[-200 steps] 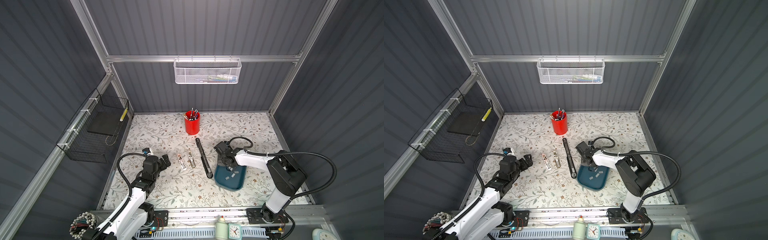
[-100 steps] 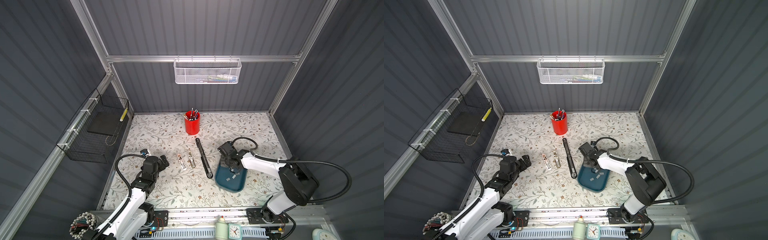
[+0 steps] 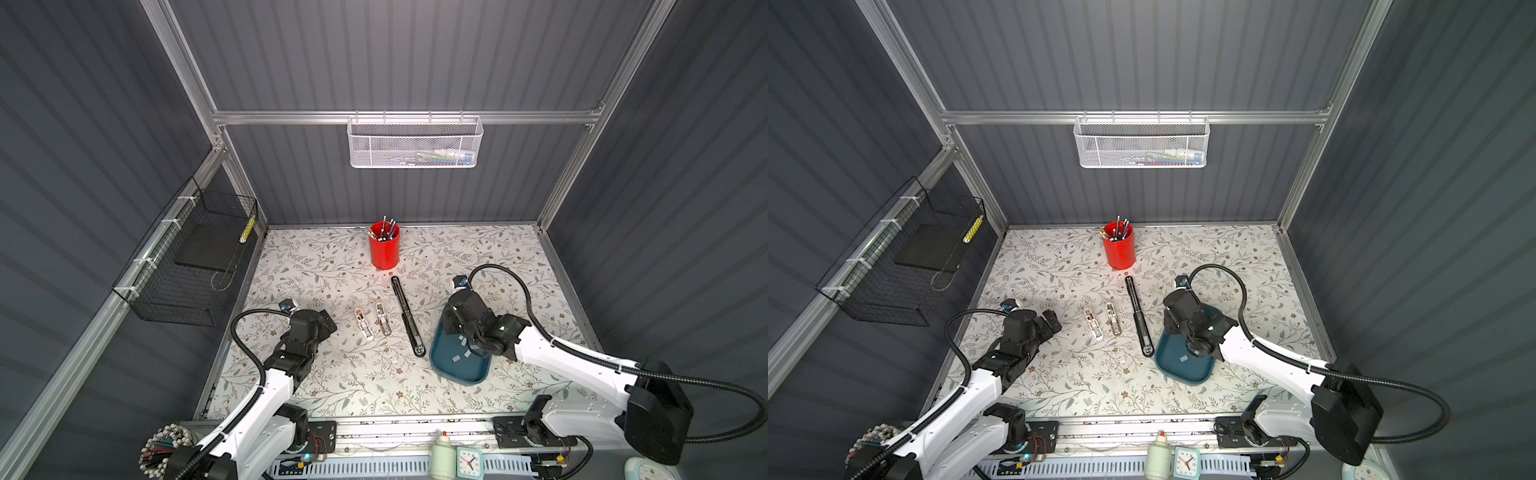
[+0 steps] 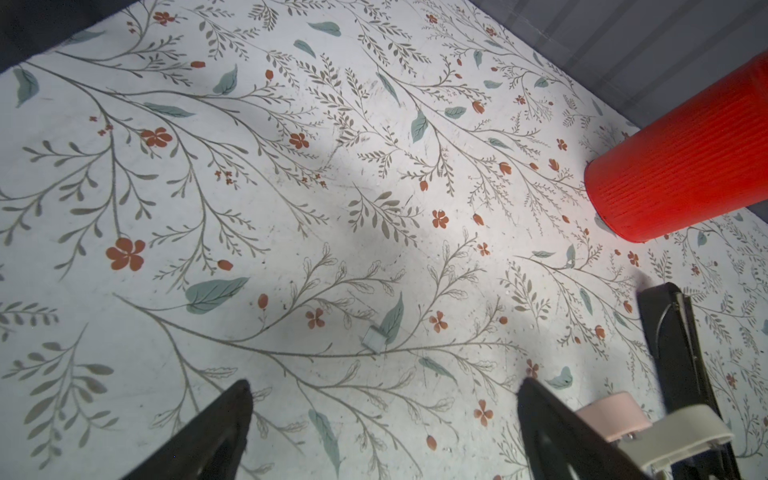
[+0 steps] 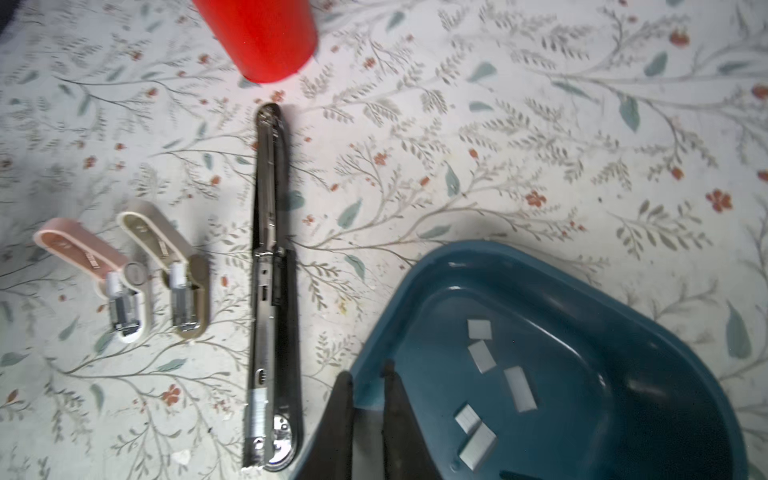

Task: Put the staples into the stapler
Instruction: 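Carry the staple strip with the right gripper to the beige stapler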

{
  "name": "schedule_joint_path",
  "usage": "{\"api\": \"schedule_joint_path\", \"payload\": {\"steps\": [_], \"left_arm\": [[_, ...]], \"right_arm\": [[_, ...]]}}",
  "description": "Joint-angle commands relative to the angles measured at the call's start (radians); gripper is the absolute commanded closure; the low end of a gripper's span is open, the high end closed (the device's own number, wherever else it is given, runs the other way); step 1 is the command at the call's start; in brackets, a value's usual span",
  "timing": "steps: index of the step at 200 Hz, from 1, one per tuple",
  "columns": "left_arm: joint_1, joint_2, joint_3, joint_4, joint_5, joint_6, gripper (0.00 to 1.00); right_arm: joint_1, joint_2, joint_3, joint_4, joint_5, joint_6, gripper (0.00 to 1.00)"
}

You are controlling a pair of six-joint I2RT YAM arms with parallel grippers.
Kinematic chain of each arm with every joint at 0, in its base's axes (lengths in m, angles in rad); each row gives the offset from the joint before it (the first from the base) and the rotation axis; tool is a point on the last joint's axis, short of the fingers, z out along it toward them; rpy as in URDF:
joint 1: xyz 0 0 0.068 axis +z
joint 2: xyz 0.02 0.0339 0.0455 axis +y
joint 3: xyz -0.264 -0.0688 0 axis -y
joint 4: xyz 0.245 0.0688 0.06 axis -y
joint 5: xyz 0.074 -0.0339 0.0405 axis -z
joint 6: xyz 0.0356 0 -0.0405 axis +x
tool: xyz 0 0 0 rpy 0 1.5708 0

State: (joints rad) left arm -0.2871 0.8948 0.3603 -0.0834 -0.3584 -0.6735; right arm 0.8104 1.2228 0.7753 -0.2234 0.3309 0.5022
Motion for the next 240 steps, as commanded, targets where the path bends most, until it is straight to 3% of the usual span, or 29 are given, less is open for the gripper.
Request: {"api": "schedule_joint_path", "payload": {"steps": [1, 43, 104, 240], "left_arm": [[0.002, 0.015, 0.035, 0.002, 0.027, -0.02, 0.0], [0.002, 0.001, 0.034, -0.011, 0.023, -0.023, 0.0], [0.002, 0.019, 0.03, 0.007, 0.042, -0.033, 0.0], [0.002, 0.036, 0.034, 0.017, 0.035, -0.029, 0.0]], "right_arm": [[0.05, 0.0, 0.006, 0.095, 0.02, -0.076, 0.9], [0.166, 0.129, 0.041, 0.223, 0.036, -0.098, 0.9], [0.242, 0.357, 0.155, 0.338, 0.051, -0.075, 0.91], [0.259, 0.6, 0.255, 0.476, 0.05, -0.079, 0.91]]}}
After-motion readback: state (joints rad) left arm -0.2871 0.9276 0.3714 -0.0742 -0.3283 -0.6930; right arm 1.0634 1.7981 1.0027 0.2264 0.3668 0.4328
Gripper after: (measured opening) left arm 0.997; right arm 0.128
